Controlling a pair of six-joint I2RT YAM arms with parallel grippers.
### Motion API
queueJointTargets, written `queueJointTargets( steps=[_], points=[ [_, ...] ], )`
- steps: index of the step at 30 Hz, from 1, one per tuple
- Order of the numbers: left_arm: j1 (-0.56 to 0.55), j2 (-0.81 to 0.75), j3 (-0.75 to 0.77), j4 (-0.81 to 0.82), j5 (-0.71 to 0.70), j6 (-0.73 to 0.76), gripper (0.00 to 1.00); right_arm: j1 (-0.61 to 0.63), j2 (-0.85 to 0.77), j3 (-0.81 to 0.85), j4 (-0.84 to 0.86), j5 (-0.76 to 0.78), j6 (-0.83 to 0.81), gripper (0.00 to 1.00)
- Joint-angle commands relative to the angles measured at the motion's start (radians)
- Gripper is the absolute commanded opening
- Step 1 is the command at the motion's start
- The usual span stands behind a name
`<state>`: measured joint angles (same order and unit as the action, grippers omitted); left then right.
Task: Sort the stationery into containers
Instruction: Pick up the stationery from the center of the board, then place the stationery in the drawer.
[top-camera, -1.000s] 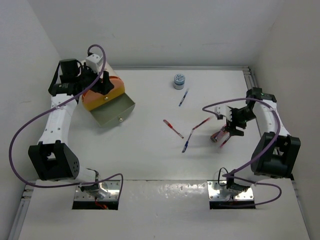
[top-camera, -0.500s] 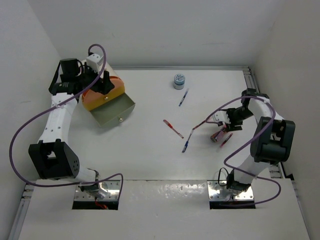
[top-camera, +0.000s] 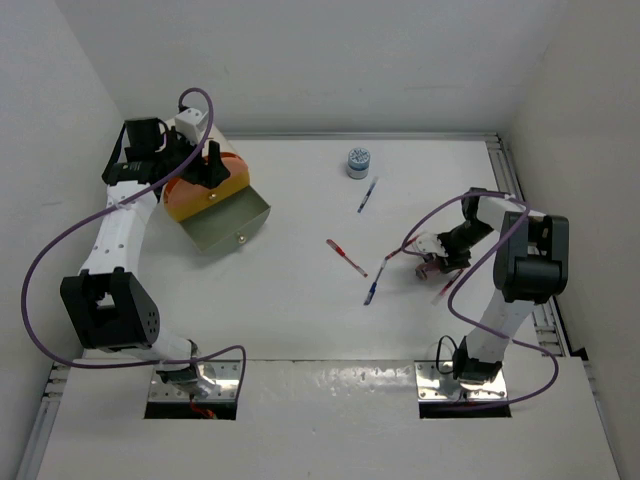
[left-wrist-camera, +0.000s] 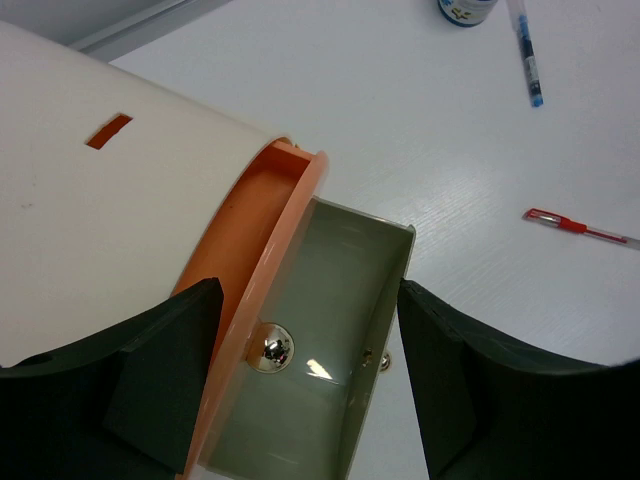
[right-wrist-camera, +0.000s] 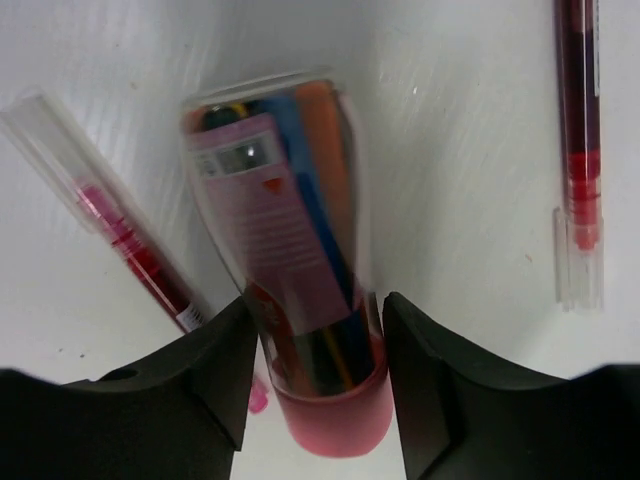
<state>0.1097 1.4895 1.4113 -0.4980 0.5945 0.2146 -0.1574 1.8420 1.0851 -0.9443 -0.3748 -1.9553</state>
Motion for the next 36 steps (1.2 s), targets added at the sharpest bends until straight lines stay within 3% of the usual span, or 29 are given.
queueJointTargets(
  steps=[1,7,13,18,25,29,33,34,36],
  points=[
    [-0.011,-0.002,0.038,0.022,-0.001,-0.017,0.77,0.024,0.034,0.036,0.012,-0.01,-0.137,0.5],
    [-0.011,-0.003,0.037,0.032,-0.013,-0.017,0.77,0.059,0.043,0.009,0.052,-0.018,-0.131,0.48],
    [-0.011,0.0,0.034,0.036,-0.018,-0.026,0.76,0.094,0.039,0.038,0.064,-0.065,-0.022,0.2],
    [-0.011,-0.006,0.034,0.039,-0.024,-0.029,0.76,0.111,0.014,0.209,-0.074,-0.208,0.162,0.0],
    [-0.01,-0.003,0.032,0.056,-0.01,-0.047,0.76,0.148,-0.119,0.254,-0.189,-0.341,0.246,0.0],
    [-0.011,0.002,0.032,0.072,-0.005,-0.075,0.76,0.268,-0.177,0.274,-0.142,-0.395,0.481,0.0],
    [-0.01,-0.001,0.021,0.082,-0.024,-0.109,0.76,0.399,-0.211,0.273,0.081,-0.371,0.738,0.0],
    [-0.007,0.0,0.02,0.084,-0.031,-0.128,0.76,0.46,-0.22,0.25,0.151,-0.298,0.859,0.0],
    [-0.005,0.0,0.018,0.085,-0.054,-0.15,0.75,0.513,-0.227,0.24,0.308,-0.231,0.935,0.0]
  ],
)
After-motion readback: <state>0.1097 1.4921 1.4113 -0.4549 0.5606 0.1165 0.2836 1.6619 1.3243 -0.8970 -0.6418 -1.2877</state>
